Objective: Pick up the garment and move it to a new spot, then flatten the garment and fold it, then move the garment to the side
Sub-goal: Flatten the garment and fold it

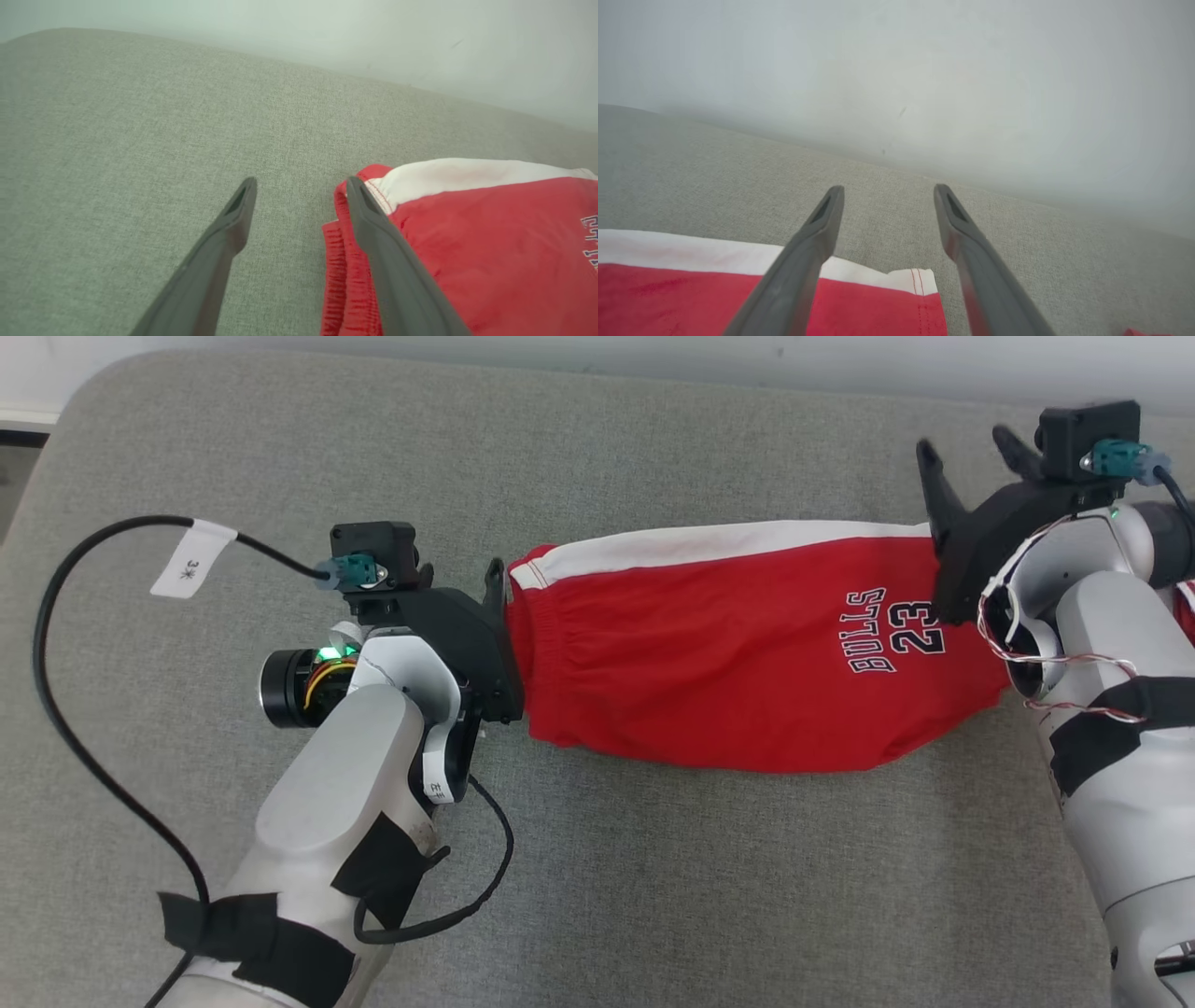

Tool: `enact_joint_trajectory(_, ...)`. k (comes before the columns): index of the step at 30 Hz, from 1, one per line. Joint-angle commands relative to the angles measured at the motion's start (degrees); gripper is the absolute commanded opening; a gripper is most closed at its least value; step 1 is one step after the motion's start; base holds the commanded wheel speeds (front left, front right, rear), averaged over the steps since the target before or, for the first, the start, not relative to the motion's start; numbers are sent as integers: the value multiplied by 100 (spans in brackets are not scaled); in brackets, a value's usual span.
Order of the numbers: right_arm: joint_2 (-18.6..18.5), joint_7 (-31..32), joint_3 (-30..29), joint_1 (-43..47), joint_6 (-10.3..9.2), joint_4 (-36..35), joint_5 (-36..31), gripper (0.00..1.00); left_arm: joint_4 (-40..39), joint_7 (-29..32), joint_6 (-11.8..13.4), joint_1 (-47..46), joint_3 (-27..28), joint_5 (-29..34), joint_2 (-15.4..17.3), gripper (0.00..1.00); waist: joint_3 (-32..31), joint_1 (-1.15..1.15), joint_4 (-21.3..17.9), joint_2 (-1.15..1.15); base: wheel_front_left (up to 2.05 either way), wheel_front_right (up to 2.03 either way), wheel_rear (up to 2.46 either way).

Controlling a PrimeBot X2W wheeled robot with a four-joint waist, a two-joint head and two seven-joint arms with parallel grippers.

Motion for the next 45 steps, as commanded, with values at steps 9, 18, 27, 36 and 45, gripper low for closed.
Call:
enact_joint_trajectory(9, 45, 147, -207, 501, -17, 375, 718, 100, -560, -2013, -374, 891, -217, 330, 242, 100, -448, -1, 1, -1, 0, 0, 0)
enact_joint_trajectory(18, -84, 564, -518, 1400, -17, 334, 1039, 100, -2572, -2289, -142, 2712, 153, 1078, 794, 100, -1006, -1, 1, -1, 0, 0, 0)
enact_joint_trajectory(27, -109, 700, -1420, 1730, -17, 841, 812, 100, -4044, -2295, -69, 4272, 357, 1628, 861, 100, -1284, -1, 357, -1, 0, 0, 0)
enact_joint_trajectory(36, -285, 1222, -2274, 1132, -17, 1479, 158, 100, -4291, -2295, -126, 4415, 232, 1727, 744, 100, -1204, -1, 808, -1, 0, 0, 0)
enact_joint_trajectory(45, -522, 1733, -3143, 854, -17, 1890, -858, 100, -4510, -2295, -167, 4270, 134, 1795, 628, 100, -846, -1, 1272, -1, 0, 0, 0)
